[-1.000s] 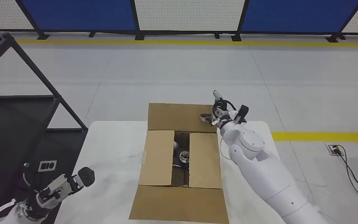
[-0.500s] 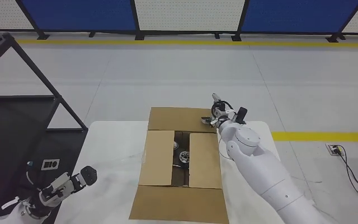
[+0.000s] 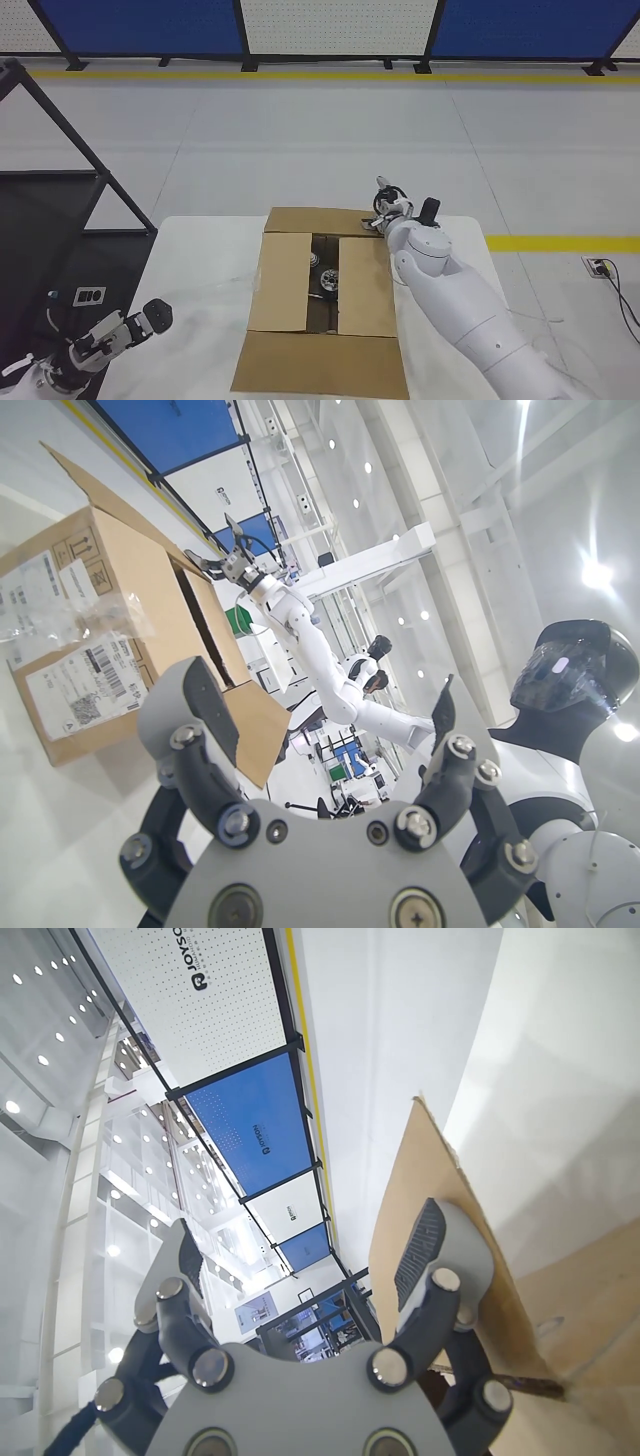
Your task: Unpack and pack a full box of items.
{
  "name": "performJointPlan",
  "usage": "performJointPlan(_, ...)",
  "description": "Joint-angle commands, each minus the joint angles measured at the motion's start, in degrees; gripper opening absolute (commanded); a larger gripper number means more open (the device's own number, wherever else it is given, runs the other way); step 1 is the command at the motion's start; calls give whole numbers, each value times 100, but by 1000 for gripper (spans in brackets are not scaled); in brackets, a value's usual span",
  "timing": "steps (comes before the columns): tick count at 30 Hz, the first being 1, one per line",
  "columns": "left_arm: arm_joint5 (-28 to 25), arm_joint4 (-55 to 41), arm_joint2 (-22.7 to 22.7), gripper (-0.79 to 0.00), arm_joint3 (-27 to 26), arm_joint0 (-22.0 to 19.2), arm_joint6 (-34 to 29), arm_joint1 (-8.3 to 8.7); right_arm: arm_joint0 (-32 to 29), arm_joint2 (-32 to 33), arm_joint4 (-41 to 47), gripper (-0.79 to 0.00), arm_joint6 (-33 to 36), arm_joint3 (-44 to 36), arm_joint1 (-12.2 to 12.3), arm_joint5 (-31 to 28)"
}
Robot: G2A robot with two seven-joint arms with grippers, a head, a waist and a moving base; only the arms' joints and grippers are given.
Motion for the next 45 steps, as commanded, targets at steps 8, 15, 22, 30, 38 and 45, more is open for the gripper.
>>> performJointPlan(8,-9,-6,-36,0,-20,47,-26,-19,74,-60,-377,0,-64,215,-158,191)
performJointPlan(15,11,8,-60,0,-36,54,-45,-31,111,-18,-577,0,35,369,-249,384)
performJointPlan(22,12,19,-81,0,-52,53,-64,-42,71,153,-754,0,162,328,-293,196)
performJointPlan(30,32,41,-95,0,-78,56,-67,-55,-480,724,-861,0,1213,-454,-160,-869)
performJointPlan(38,52,100,-77,0,-98,15,-62,-67,-1260,1469,-975,0,3188,-1608,147,-534)
performJointPlan(45,82,121,-104,0,-41,-66,-75,-69,-1675,1836,-1651,0,5334,-2289,438,202)
